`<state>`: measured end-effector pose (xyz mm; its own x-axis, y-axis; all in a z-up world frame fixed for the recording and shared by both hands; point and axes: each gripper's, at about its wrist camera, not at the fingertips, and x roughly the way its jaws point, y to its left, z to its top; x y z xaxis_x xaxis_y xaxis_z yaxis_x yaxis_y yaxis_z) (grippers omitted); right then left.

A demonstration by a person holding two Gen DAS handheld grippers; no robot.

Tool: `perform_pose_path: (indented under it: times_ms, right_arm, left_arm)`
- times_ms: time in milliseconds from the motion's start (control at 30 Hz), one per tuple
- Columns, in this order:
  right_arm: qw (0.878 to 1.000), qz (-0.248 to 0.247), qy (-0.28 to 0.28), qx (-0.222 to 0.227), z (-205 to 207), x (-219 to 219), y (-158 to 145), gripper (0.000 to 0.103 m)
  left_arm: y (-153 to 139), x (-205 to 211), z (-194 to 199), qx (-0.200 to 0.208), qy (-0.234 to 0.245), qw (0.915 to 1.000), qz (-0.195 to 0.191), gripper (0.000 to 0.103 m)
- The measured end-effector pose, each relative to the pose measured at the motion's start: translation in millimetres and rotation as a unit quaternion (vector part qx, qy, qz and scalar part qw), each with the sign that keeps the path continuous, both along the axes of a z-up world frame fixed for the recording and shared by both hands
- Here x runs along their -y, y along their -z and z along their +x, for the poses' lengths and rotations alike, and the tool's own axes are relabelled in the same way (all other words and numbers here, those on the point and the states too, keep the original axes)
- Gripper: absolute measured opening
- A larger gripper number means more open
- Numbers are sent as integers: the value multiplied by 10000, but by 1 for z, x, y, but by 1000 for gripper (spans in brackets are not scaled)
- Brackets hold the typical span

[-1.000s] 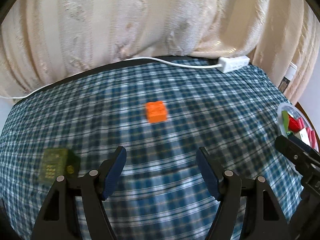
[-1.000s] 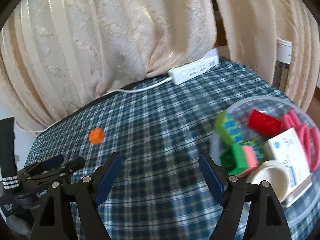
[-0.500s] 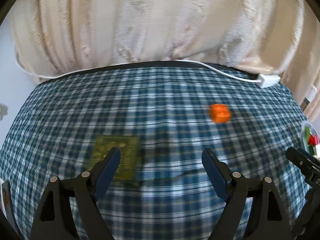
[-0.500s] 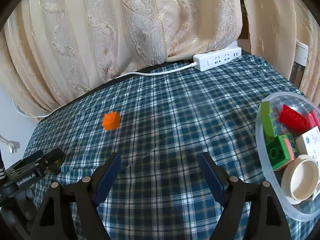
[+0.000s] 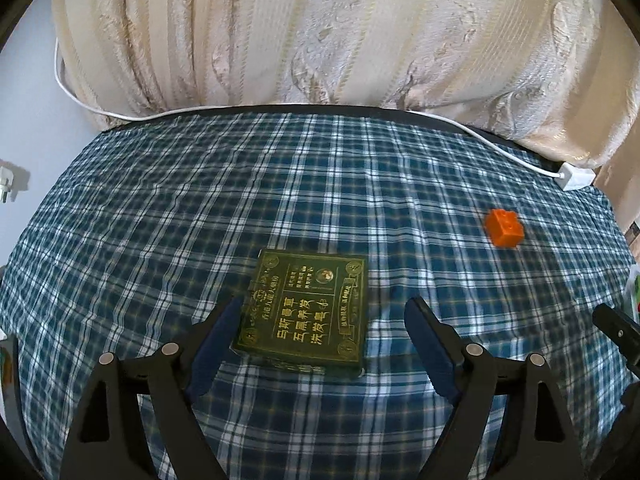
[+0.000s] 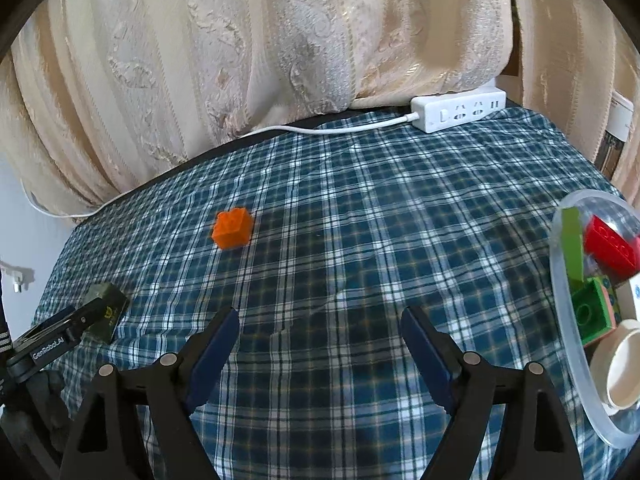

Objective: Organize objects
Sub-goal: 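Withdraw both tools from the bowl toward the orange brick and green box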

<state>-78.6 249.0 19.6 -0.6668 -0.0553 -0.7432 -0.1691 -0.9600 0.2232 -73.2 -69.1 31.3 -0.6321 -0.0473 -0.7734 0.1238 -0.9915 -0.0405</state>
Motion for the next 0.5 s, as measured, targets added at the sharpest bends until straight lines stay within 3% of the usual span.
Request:
perform_pose_path:
  times_ms: [500]
  right_arm:
    - [9990,83,-420,111,-47,25,10,86]
  left_arm:
    - [13,14,-8,221,-128,9997,61,85]
